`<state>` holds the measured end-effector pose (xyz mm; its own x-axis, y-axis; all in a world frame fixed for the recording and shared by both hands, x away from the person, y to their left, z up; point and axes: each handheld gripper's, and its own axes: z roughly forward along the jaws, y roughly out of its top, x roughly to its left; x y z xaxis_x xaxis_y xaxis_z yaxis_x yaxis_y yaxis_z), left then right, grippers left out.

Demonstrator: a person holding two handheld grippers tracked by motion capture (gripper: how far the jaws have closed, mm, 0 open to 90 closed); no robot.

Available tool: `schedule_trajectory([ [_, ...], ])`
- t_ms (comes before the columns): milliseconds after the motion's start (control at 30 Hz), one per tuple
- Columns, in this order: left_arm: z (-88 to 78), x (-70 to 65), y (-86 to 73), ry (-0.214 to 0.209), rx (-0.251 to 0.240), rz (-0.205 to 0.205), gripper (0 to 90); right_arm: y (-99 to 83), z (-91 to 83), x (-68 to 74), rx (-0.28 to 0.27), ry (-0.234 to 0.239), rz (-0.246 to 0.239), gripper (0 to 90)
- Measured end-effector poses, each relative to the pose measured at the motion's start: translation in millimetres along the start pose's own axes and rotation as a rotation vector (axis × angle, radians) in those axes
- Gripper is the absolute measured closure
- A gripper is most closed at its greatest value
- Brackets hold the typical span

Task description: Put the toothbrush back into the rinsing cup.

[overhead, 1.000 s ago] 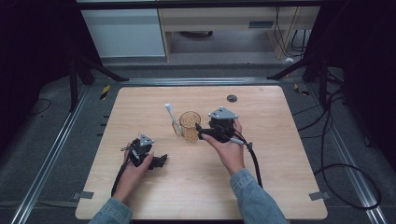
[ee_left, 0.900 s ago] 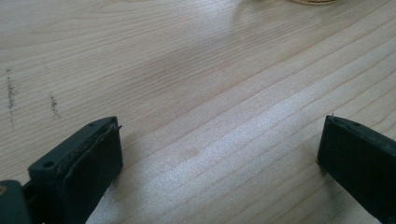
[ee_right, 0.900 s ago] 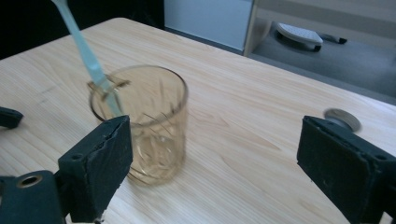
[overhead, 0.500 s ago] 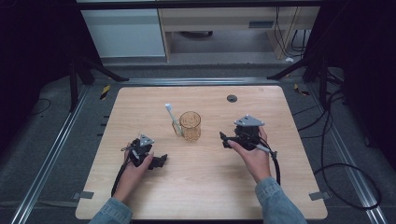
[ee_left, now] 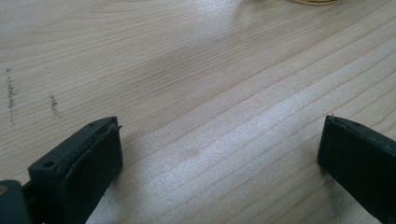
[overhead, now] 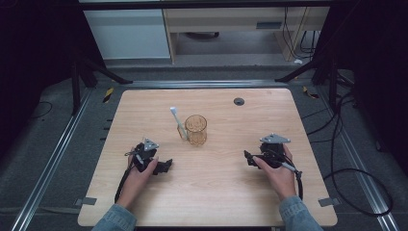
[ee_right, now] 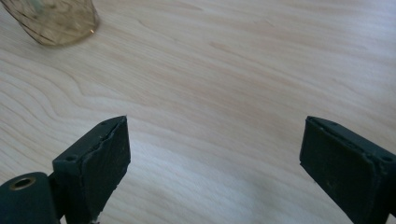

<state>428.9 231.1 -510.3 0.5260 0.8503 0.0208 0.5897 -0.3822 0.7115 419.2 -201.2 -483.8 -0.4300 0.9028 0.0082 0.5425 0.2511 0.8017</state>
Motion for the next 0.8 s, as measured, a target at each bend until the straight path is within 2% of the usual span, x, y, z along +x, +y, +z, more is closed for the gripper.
schedule_trajectory([
  [433,-0.2,0.0,0.0,0.001,0.002,0.001,0.0,-33.4,-14.8,-36.2,0.031,-0.063,0.091,8.6],
  [633,-0.2,-0.1,-0.1,0.002,0.001,0.0,0.0,-41.4,-7.7,-38.8,0.07,-0.081,0.114,8.5],
  [667,-0.2,-0.1,-0.1,0.002,0.001,0.0,0.0,-41.4,-6.8,-39.0,0.073,-0.099,0.106,8.7],
  [733,-0.2,-0.1,-0.1,0.002,0.001,0.0,0.0,-40.7,-6.6,-37.9,0.071,-0.098,0.11,8.3],
  [800,-0.2,-0.1,-0.1,0.002,0.001,0.0,0.0,-40.0,-3.9,-35.8,0.097,-0.114,0.09,6.1],
])
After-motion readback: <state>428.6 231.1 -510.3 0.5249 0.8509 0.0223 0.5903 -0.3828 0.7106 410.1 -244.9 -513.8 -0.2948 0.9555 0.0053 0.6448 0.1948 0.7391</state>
